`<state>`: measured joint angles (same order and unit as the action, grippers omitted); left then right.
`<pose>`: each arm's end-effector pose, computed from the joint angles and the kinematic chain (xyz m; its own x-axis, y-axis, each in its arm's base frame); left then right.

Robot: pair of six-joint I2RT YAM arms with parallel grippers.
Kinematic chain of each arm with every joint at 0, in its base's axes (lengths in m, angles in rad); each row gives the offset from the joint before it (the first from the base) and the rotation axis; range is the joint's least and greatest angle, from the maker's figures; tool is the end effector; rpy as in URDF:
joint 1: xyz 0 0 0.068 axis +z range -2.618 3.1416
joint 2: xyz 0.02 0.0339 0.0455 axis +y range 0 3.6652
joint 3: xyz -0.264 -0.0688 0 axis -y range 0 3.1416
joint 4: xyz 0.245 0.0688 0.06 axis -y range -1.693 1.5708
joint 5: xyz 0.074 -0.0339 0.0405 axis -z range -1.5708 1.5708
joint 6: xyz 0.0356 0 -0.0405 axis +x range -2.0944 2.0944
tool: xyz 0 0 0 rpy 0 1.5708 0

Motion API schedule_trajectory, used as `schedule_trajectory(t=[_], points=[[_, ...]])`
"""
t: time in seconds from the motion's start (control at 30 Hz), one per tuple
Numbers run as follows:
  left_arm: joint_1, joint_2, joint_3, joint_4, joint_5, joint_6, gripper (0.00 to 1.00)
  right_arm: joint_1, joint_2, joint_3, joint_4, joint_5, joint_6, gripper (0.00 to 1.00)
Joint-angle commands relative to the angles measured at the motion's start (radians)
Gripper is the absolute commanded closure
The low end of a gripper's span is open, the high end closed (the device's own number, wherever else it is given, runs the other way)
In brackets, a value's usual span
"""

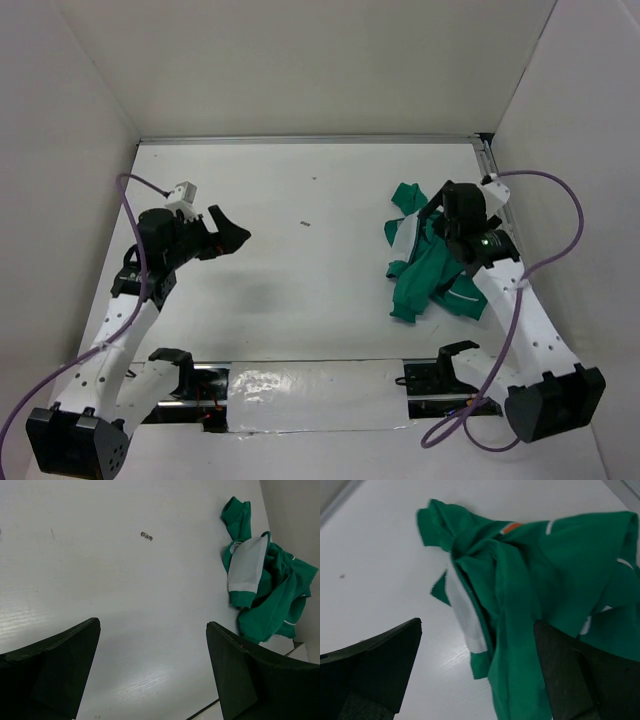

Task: Zip up the jacket

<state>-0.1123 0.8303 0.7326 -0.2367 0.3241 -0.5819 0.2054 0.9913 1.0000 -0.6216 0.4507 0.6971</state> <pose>0.1909 -0.0329 0.3088 -0.4951 -0.4685 -0.7317 0.1592 0.7790 -0.6065 0.2055 0.0270 0.3355 -0.3257 0.5224 -0.7880 0.4882 0.8067 0.3330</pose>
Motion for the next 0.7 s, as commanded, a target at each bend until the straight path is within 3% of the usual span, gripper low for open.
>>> schedule_trajectory(t=[0.0,0.2,0.3,0.47,0.53,0.57,0.63,0.67], points=[[0.016,0.024,0.057,-0.004,0.036,0.001,0.01,-0.01,0.056,0.002,-0.156,0.161,0.102,0.0],[0.043,0.009,0.037,0.025,0.107,0.021,0.01,-0.096,0.22,-0.054,-0.064,0.065,0.071,0.0],[0.046,-0.01,0.021,0.027,0.098,0.007,0.01,-0.146,0.351,-0.046,-0.003,-0.053,0.029,0.0],[0.048,-0.02,0.028,0.0,0.044,0.005,0.01,-0.149,0.602,0.075,0.016,-0.102,-0.036,0.01],[0.049,-0.026,0.03,-0.006,0.036,0.004,0.01,-0.143,0.673,0.121,0.057,-0.118,-0.059,0.15],[0.051,-0.031,0.03,-0.007,0.036,0.005,0.01,-0.138,0.685,0.144,0.069,-0.156,-0.076,0.46],[0.051,-0.046,0.025,-0.007,0.02,-0.004,0.01,-0.121,0.682,0.211,0.106,-0.251,-0.141,0.78],[0.049,-0.052,0.021,-0.001,0.024,-0.003,0.01,-0.107,0.67,0.239,0.126,-0.3,-0.198,0.88]])
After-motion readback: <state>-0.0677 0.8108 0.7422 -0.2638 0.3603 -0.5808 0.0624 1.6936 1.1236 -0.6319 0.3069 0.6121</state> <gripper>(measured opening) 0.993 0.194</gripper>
